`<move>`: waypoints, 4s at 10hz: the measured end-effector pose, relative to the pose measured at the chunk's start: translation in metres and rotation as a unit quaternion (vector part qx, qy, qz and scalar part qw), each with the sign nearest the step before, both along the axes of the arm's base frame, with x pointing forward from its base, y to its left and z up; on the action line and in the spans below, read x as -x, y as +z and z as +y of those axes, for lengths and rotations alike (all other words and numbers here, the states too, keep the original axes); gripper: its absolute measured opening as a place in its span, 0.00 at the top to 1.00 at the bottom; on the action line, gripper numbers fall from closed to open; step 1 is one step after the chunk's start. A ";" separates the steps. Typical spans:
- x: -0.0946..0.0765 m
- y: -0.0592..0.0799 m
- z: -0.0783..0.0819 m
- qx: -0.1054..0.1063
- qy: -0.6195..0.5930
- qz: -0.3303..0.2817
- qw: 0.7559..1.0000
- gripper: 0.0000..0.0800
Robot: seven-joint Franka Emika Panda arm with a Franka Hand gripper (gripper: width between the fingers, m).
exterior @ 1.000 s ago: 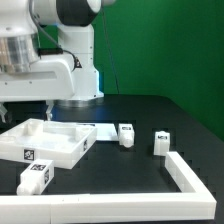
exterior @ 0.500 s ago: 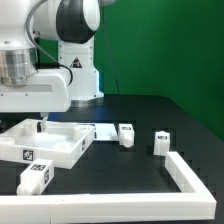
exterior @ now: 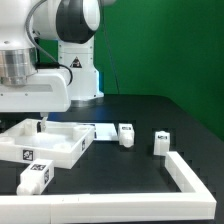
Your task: Assemble one leg
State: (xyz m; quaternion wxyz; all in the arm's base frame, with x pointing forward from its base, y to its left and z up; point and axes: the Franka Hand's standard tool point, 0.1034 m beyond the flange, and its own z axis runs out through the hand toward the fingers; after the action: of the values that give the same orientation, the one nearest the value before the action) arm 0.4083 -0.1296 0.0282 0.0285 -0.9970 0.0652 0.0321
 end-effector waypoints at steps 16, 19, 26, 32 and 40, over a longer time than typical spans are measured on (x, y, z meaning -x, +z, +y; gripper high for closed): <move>0.026 -0.021 -0.018 0.022 -0.023 0.002 0.999 0.19; 0.026 -0.021 -0.018 0.022 -0.023 0.002 0.999 0.49; -0.002 0.014 0.013 -0.017 -0.029 0.016 0.999 0.93; -0.084 0.078 0.072 -0.038 -0.032 0.017 0.999 0.93; -0.125 0.030 0.104 -0.015 0.127 -0.016 0.992 0.93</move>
Offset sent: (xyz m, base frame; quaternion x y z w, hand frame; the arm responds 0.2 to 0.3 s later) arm 0.0000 0.0000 0.0000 0.0000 0.0000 0.0000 1.0000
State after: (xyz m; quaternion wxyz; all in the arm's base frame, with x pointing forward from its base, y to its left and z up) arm 0.5330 -0.0259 0.0587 0.0403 -0.9970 -0.0633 0.0206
